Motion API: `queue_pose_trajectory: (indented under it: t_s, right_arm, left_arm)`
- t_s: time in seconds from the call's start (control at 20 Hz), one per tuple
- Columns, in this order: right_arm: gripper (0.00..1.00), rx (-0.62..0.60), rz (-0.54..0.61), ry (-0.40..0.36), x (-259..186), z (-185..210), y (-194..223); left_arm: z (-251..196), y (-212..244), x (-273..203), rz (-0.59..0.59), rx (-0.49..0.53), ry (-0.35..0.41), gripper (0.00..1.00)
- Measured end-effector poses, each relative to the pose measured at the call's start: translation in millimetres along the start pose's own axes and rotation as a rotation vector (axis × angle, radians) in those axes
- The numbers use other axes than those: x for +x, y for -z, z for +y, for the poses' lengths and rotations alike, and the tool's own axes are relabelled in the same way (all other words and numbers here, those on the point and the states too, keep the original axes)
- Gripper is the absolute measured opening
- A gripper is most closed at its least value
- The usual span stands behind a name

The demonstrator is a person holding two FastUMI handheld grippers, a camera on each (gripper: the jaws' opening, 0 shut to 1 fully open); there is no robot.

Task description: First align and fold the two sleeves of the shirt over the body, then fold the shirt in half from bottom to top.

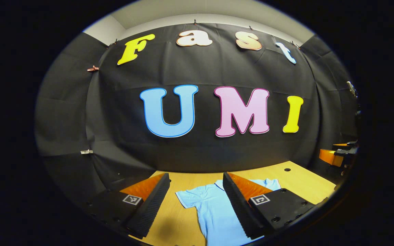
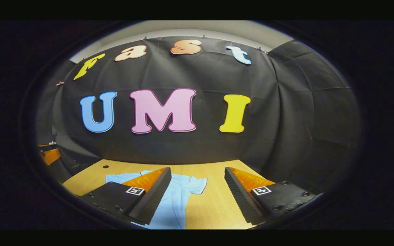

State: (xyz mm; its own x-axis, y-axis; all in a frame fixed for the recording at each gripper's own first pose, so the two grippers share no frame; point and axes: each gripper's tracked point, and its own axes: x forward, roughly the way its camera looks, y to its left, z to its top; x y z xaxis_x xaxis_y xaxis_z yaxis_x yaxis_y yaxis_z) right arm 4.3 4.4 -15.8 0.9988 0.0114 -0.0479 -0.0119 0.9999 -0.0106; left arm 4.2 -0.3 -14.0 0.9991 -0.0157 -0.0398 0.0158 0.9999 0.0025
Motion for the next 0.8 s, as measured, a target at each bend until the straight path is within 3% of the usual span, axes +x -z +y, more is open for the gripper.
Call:
queue_pose_trajectory:
  t_s: [0.35, 0.8]
  right_arm:
    - [0.98, -0.023, 0.092, -0.013, 44, -6, 20]
    - [0.97, -0.045, 0.260, -0.054, 158, -19, 85]
  left_arm:
    - [7, 6, 6, 0.024, 0.007, -0.027, 0.99]
    - [17, 25, 21, 0.088, 0.018, -0.131, 0.99]
